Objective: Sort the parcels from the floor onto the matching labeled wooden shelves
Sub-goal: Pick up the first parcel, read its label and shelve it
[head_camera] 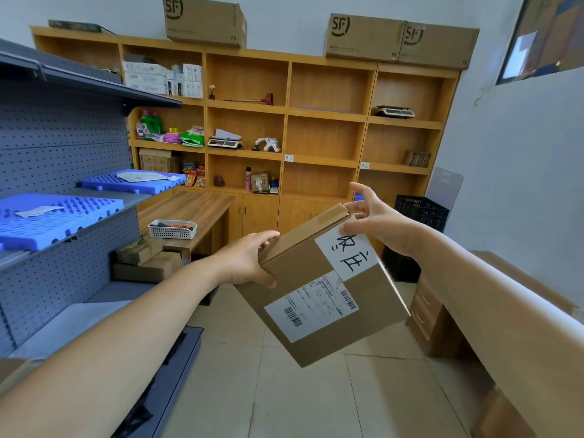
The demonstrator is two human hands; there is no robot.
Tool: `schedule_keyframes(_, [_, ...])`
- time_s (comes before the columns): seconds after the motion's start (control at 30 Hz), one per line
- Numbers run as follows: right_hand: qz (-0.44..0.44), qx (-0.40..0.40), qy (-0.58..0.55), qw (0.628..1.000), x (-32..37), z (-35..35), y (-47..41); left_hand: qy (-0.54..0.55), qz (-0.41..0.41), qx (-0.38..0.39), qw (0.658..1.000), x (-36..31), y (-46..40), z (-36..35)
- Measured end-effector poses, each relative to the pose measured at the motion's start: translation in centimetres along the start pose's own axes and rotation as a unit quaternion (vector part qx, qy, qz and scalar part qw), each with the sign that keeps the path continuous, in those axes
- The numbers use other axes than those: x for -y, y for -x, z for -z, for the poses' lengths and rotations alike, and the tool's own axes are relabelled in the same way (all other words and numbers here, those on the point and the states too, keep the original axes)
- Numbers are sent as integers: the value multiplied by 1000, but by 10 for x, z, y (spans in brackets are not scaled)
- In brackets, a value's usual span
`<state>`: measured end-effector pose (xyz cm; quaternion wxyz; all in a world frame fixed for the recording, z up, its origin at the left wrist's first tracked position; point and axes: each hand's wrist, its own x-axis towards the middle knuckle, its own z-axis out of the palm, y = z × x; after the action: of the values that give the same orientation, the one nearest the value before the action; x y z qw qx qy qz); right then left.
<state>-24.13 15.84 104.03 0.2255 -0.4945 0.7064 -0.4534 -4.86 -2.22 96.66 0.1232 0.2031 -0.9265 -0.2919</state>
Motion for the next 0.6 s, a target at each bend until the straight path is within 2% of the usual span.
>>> schedule_keyframes(0.13, [4,-122,46,991,-17,-10,-4,49,22,-49,997,7,0,-5])
schedule_keyframes(0.23, [7,-249,188,950,-38,-21,-6,132,44,-98,985,16,1,-4])
schedule_keyframes(0.3, [8,-290,216,932,-52,-29,-2,193,57,-121,972,22,3,-4])
schedule_keyframes(0.5, [-26,-284,143,948,-84,-59,9,394,78,-164,901,33,7,-12])
schedule_keyframes(0.6, [-10,-264,103,959,-92,-75,13,448,84,-175,873,34,3,-16])
